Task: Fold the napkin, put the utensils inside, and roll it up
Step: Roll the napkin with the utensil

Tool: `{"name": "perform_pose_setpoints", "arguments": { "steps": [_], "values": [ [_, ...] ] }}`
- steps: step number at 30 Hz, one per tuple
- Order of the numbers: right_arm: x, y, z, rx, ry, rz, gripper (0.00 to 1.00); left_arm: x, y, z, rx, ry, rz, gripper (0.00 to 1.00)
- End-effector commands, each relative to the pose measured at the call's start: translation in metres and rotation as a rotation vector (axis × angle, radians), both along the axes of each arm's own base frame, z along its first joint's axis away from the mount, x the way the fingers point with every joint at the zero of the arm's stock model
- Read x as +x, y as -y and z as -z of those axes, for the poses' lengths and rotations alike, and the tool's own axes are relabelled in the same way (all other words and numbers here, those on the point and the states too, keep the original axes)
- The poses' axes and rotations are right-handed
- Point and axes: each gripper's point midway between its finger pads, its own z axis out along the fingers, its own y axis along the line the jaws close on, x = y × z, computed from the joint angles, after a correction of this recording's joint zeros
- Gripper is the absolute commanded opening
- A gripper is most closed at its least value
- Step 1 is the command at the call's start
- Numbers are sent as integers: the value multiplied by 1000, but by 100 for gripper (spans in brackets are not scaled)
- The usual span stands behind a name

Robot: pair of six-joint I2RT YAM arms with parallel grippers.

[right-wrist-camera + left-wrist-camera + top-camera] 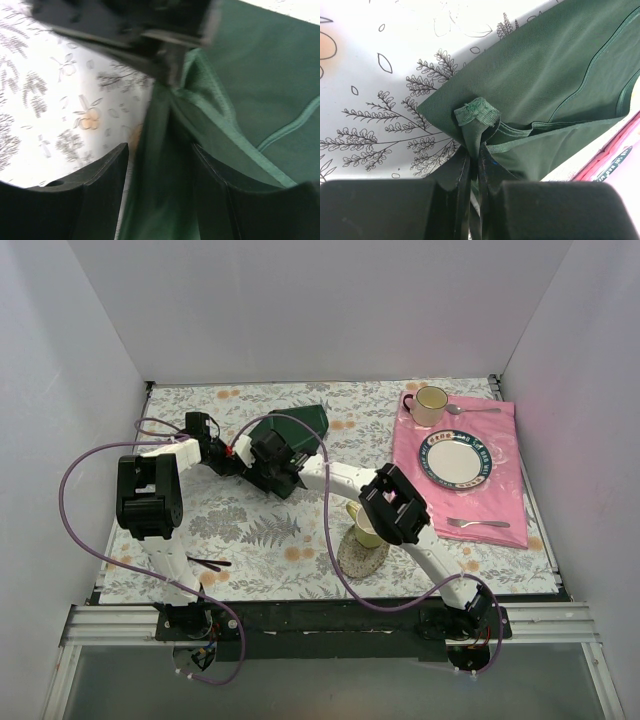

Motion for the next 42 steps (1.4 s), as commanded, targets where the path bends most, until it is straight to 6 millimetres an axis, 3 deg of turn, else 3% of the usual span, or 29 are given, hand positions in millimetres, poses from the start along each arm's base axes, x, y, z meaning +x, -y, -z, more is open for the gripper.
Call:
{"name": "perform_pose_setpoints", "arguments": {
  "steps": [1,7,10,16,18,20,23,29,31,36,42],
  "values": [
    [21,5,6,-9,38,48,60,5,0,-11,-9,15,17,0],
    [22,9,25,-50,23,58,57,6,1,-13,-17,16,27,0],
    [15,8,26,-34,-3,51,49,8,0,-14,-15,22,27,0],
    [0,1,27,45,-150,45,20,15,-3,-17,-8,37,38,3],
    [-5,0,22,87,-221,31,9,19,-4,-18,-7,48,45,8],
    [-7,-3,16,143,-312,50,1,22,-3,-20,-5,63,53,19],
    [-6,1,8,230,-450,75,1,29,-4,-30,6,110,60,39],
    [0,19,7,391,-686,121,1,31,-7,-69,32,218,62,49],
    [0,26,9,422,-757,123,1,28,-6,-87,34,269,66,50],
    [7,34,5,536,-899,154,1,4,1,-98,15,307,80,47],
    [7,44,11,600,-1009,196,1,-13,21,-85,-82,288,97,31]
  ]
}}
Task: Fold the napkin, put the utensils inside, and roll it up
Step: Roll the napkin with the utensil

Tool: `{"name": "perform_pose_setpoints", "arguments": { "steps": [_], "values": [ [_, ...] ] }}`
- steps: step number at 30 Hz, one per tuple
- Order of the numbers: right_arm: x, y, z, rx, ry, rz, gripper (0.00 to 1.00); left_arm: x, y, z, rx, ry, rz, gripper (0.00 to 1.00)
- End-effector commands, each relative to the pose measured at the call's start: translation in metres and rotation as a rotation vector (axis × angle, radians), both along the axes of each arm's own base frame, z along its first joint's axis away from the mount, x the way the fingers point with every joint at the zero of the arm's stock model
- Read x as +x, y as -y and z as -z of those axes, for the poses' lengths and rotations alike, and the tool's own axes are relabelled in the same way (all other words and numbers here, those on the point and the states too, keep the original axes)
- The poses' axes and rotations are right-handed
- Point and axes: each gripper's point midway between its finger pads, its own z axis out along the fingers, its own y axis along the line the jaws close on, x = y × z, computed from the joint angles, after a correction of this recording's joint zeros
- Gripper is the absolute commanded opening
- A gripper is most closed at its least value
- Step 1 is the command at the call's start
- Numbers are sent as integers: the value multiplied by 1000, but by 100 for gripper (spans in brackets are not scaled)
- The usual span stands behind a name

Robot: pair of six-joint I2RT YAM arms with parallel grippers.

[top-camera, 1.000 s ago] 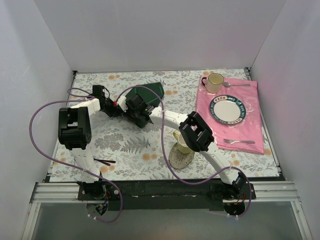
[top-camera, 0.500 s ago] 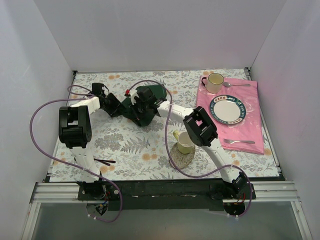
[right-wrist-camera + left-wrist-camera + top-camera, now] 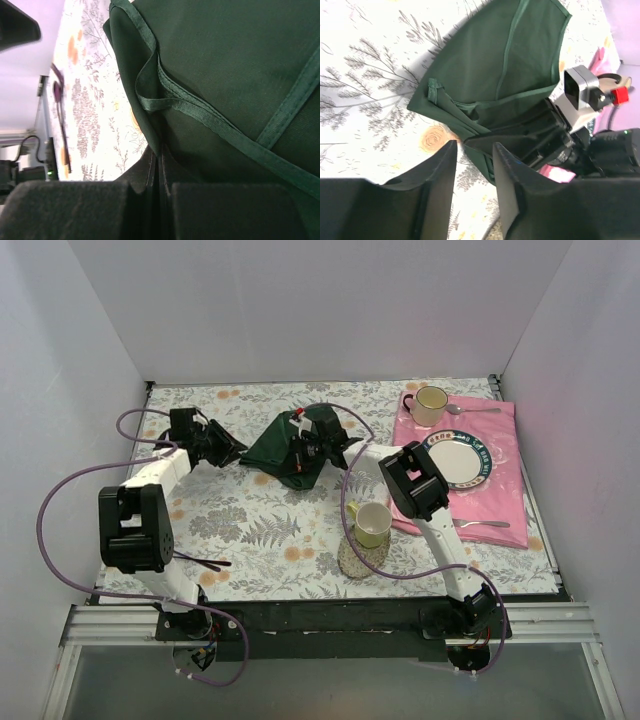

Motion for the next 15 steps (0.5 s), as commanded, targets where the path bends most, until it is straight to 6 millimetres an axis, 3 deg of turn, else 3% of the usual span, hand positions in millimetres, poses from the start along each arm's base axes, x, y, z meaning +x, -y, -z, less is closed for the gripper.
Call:
{"name": "perform_pose_setpoints", "arguments": {
  "steps": [1,2,3,4,6,10,11,12,15],
  "values": [
    [-7,-1,6,57,-116,4,1,-8,21,6,-82,-1,45,31],
    [-7,-1,6,62,-123,6,1,-8,21,7,-90,-5,39,32],
    [-8,1,9,68,-144,10,1,-10,34,9,-90,-8,67,36],
    [-7,1,8,86,-143,10,1,-10,38,9,-87,-4,75,45],
    [-6,4,10,88,-169,30,1,-11,48,9,-81,-6,83,47],
    [-5,4,9,86,-166,30,1,-14,48,22,-88,-99,-15,50],
    [-4,5,10,84,-162,31,1,-15,48,27,-98,-120,-30,61],
    [-4,4,10,84,-160,32,1,-15,47,30,-105,-149,-58,65],
    [-4,5,13,69,-151,27,1,-12,36,39,-55,-191,-120,63]
  ]
}}
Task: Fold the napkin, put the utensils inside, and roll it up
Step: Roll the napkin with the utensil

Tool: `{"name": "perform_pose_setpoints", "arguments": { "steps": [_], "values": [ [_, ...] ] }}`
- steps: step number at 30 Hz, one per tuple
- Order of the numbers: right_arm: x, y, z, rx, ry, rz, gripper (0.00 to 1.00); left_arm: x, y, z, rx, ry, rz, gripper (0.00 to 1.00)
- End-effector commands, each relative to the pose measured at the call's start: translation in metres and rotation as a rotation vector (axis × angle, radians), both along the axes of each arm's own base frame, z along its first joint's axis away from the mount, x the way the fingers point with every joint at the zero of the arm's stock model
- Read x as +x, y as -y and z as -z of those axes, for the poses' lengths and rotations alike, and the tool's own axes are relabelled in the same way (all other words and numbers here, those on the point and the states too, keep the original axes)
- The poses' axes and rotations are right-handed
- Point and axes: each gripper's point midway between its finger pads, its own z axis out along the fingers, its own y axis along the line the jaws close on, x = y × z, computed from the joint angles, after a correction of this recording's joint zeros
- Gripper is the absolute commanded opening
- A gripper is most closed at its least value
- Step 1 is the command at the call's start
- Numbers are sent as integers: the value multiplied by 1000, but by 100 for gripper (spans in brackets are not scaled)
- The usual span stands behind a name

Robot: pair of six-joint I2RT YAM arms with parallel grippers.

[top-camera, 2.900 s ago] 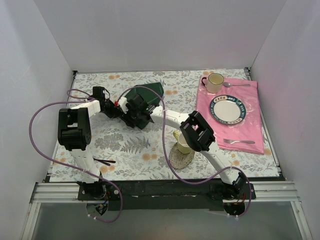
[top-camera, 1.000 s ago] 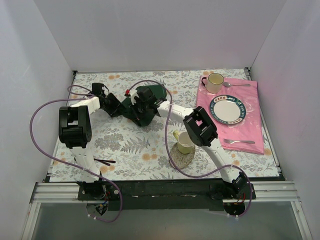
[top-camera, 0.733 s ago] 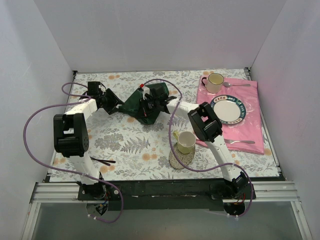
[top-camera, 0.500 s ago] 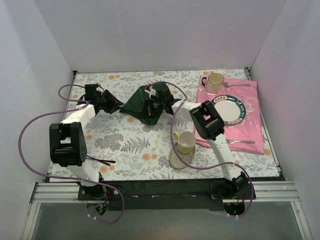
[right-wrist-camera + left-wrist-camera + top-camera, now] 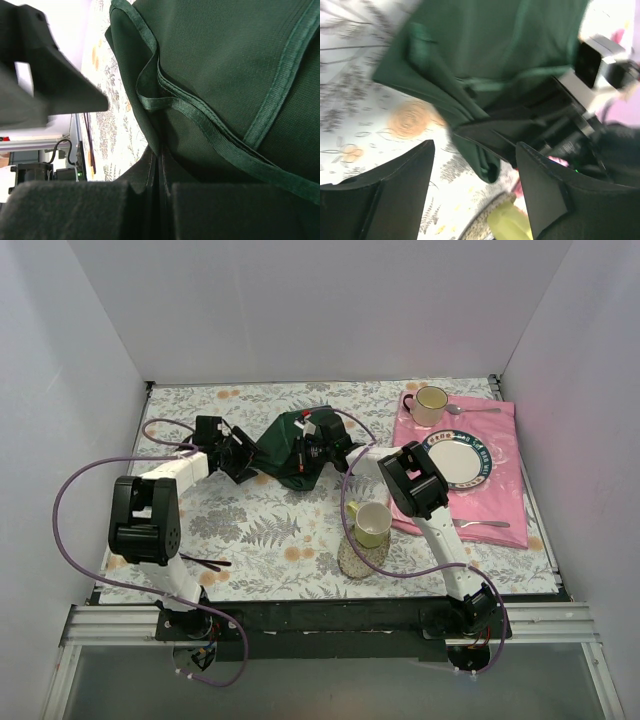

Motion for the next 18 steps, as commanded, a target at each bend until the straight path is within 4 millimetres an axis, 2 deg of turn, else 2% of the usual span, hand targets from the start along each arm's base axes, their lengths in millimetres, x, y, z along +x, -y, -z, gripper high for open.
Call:
{"name": "perform_pose_setpoints", "arguments": {
  "steps": [1,6,10,11,12,18],
  "values": [
    [0,2,11,-19,0,-6,1,7,-20,9,60,-75,-122,61],
    [1,3,10,-33,18,-4,1,13,-23,7,73,-83,-120,67],
    [2,3,11,-33,26,-7,1,30,-29,7,80,-59,-122,65],
    [0,3,12,-36,26,-9,1,31,-32,9,89,-72,-122,64],
    [1,4,12,-36,24,-9,1,32,-33,20,91,-103,-118,64],
    [1,3,11,-40,40,-14,1,56,-37,12,93,-64,-116,59]
  ]
}}
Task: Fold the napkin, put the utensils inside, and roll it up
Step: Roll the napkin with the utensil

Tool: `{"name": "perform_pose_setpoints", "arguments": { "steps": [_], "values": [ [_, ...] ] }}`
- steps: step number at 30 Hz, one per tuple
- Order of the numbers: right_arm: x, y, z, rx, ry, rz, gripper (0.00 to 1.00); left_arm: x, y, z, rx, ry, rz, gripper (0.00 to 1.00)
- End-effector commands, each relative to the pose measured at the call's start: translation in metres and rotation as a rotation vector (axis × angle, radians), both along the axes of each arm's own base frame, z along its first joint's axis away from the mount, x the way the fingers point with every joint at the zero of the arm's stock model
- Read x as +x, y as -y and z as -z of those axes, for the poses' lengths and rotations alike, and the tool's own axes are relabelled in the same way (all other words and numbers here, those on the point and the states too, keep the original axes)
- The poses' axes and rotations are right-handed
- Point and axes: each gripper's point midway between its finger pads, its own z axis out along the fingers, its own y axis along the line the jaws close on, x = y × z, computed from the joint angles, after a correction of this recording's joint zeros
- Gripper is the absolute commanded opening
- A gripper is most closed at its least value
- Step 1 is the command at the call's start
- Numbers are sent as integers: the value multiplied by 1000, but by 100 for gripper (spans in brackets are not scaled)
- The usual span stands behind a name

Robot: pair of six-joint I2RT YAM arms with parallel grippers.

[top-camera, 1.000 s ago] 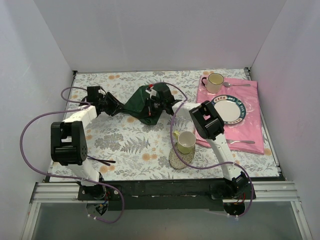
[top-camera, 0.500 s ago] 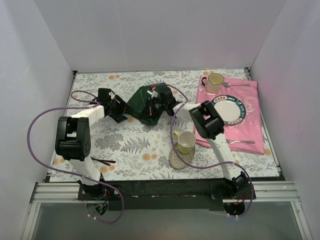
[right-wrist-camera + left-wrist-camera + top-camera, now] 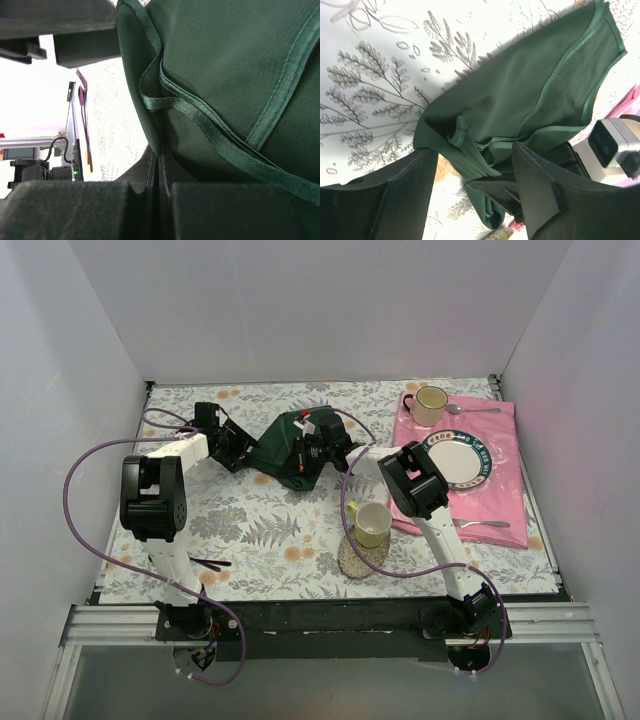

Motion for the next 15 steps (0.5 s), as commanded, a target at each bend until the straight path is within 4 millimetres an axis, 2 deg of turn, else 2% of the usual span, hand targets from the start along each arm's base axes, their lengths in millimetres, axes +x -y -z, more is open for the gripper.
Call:
{"name": "perform_pose_setpoints", "arguments": {
  "steps": [1,6,10,14,15],
  "values": [
    [1,3,10,-40,16,-4,1,14,-4,-16,10,49,7,58],
    [1,3,13,-47,15,-5,1,19,3,-8,-28,57,19,52],
    [0,4,16,-52,11,-5,1,23,8,-10,-46,85,35,49],
    [0,4,17,-52,7,-2,1,27,-3,-7,51,94,49,51],
    [0,4,17,-53,6,0,1,27,-8,-15,83,113,48,53]
  ]
}}
